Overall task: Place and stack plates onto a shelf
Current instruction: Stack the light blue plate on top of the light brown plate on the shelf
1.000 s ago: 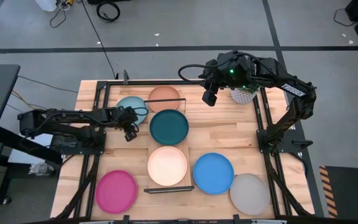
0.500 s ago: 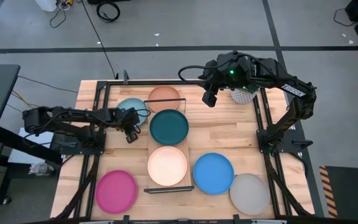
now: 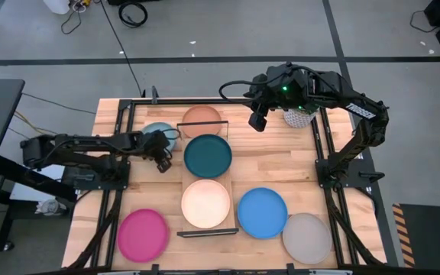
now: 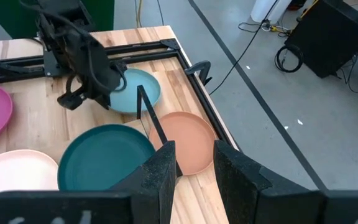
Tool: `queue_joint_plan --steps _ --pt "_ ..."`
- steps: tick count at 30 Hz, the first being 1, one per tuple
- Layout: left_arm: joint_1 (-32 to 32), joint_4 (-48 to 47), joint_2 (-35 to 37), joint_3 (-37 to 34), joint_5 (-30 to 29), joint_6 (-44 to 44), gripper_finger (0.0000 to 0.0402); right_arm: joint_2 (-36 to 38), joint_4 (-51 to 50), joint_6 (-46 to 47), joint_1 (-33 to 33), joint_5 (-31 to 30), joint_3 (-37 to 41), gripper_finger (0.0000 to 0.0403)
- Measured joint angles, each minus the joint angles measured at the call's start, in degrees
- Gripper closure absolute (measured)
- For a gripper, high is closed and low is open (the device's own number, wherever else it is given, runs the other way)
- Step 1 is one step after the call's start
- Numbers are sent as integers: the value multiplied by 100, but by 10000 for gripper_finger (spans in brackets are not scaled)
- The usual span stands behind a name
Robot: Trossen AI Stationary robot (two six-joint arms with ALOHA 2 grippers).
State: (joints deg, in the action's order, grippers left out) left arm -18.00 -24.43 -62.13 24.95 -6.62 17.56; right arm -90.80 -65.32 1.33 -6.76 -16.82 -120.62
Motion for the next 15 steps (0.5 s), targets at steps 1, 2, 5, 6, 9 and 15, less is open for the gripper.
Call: queue_joint_plan --steps 1,2,5,6,9,15 --pt "0 -14 153 0 -76 167 386 0 -2 -3 0 0 0 288" --pt "0 -36 330 0 -177 327 386 0 -2 -13 0 0 0 288" --pt "0 -105 844 -2 -379 737 386 0 0 -40 0 0 0 288" --pt "0 -102 1020 -2 -379 804 386 0 0 -42 0 0 0 288" --pt "0 -210 1483 -1 -233 1109 386 0 1 -53 0 0 0 288" --pt "0 -1335 1878 478 869 1638 386 0 7 -152 -25 0 0 288"
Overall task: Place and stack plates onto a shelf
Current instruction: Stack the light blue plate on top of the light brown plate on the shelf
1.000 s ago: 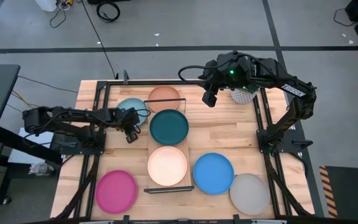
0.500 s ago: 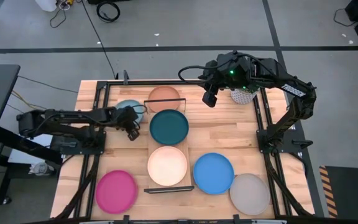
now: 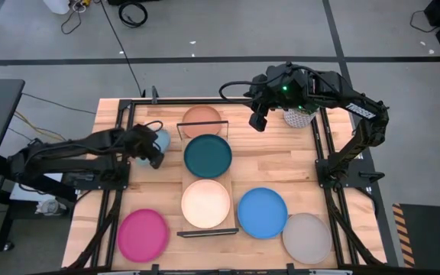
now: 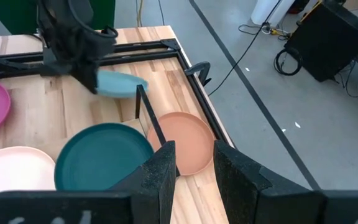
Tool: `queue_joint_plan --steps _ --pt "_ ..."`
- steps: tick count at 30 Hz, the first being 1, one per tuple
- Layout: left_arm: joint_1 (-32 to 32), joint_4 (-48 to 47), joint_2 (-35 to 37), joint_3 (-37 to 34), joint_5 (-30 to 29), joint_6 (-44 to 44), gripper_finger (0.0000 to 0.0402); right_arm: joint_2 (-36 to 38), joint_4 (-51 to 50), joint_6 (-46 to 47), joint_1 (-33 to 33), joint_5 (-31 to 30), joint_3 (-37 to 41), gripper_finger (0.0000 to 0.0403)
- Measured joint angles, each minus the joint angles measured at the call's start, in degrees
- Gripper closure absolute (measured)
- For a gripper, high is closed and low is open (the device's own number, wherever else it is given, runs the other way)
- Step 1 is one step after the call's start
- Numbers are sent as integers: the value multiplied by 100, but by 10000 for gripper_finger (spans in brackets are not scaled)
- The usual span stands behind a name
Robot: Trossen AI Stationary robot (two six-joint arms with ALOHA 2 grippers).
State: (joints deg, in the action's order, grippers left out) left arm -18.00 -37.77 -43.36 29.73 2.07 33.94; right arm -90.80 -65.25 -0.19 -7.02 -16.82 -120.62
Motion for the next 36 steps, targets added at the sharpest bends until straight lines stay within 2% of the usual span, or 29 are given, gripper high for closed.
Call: queue_joint_plan --steps 6,11,14,17,20,23,28,33,36 --pt "26 -285 116 778 1548 -9 386 0 0 -10 -73 0 0 288" --pt "108 -245 116 1472 2621 -556 386 0 0 -98 -73 0 0 288" --pt "341 -227 110 1758 2649 -1175 384 8 19 -98 -73 0 73 288" --pt "699 154 109 1841 2649 -1914 379 7 4 -90 -73 0 192 288" --pt "1096 574 12 1837 2565 -2274 380 9 55 -88 -72 -2 406 288" --pt "1510 949 -231 1836 2487 -2164 383 0 -64 -98 -39 -119 547 288" --pt "2267 1708 -765 1828 2480 -1687 381 23 -221 -217 25 -706 557 288" --pt "2946 2837 -1376 1830 2484 -1654 382 114 -210 -342 19 -758 555 288" --pt "3206 2979 -1745 1832 2482 -1653 382 113 -219 -437 -14 -747 557 288"
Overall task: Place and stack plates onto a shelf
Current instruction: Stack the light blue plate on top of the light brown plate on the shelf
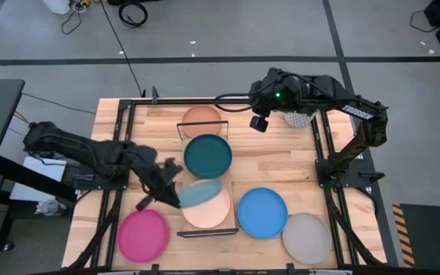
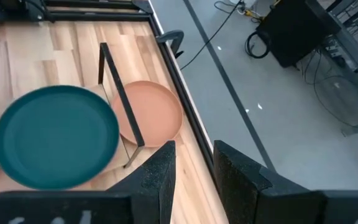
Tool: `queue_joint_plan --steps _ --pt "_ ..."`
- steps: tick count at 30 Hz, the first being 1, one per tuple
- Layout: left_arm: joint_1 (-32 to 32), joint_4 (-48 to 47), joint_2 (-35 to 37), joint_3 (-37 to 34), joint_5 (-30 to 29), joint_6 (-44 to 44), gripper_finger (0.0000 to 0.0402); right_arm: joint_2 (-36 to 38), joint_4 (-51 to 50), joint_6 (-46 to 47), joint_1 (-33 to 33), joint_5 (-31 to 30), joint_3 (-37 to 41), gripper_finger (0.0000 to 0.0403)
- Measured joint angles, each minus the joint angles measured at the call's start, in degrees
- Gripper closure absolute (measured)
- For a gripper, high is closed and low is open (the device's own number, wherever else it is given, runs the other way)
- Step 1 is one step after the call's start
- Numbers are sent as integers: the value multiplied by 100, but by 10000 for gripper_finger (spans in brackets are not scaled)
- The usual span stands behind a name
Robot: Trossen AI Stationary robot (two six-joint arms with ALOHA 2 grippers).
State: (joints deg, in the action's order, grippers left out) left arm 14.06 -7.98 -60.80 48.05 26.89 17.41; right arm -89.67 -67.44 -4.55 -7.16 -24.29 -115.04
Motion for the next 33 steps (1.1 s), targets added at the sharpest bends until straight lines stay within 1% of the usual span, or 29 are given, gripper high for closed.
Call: queue_joint_plan --steps 4,7,9,11,14,16,20,24,28,33 --pt "259 96 -495 -4 -56 -29 382 2 -14 -49 -13 95 0 288" --pt "471 196 -798 -4 -420 -97 382 3 -153 -176 -8 172 0 288" --pt "616 368 -955 -4 -678 -321 382 31 -393 -241 2 178 0 288" --pt "756 514 -1064 -4 -902 -564 382 96 -591 -254 22 168 0 288" --pt "909 593 -1197 9 -1234 -608 382 232 -828 -274 29 161 0 288" --pt "993 394 -1304 136 -1443 -639 382 323 -882 -282 29 161 0 288" --pt "1062 -305 -1632 724 -1779 -983 383 525 -901 -355 -10 146 0 288" --pt "1062 -1056 -2041 1120 -1829 -941 384 678 -899 -447 -54 172 -2 288" --pt "1136 -1058 -2260 1196 -1921 -819 384 838 -901 -468 -52 180 -2 288" --pt "1317 -1194 -2425 1196 -2548 -804 384 962 -914 -416 -54 187 -2 288"
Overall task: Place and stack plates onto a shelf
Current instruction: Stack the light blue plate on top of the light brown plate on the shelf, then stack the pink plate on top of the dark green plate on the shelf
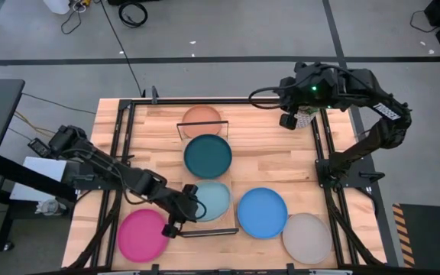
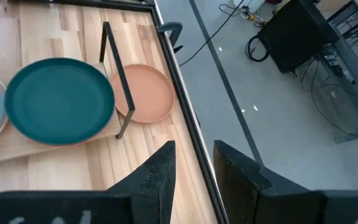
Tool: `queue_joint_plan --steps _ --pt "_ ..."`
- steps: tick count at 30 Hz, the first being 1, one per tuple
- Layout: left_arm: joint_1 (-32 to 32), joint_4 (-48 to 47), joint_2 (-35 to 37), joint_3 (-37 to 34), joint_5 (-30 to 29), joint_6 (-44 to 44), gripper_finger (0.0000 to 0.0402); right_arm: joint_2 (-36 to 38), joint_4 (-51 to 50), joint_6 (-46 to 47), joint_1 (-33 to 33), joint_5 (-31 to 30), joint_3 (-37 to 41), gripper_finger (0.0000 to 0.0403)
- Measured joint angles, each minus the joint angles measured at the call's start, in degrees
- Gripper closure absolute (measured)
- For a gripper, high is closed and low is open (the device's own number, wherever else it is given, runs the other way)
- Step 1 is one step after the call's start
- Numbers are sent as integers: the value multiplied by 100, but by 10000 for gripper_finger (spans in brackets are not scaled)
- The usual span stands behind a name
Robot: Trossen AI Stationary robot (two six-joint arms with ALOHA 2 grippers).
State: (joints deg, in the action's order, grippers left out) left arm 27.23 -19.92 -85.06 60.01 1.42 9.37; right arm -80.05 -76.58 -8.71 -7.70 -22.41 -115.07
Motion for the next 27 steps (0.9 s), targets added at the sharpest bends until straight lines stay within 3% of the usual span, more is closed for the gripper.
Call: queue_joint_plan --steps 7,19,27 --pt "134 -160 -189 2 -377 -16 379 190 -67 18 17 168 0 288" --pt "203 -127 -205 -1 -379 708 341 346 -69 210 17 462 0 288" --pt "187 -14 -205 -1 -70 2091 332 346 -69 208 17 664 0 288"
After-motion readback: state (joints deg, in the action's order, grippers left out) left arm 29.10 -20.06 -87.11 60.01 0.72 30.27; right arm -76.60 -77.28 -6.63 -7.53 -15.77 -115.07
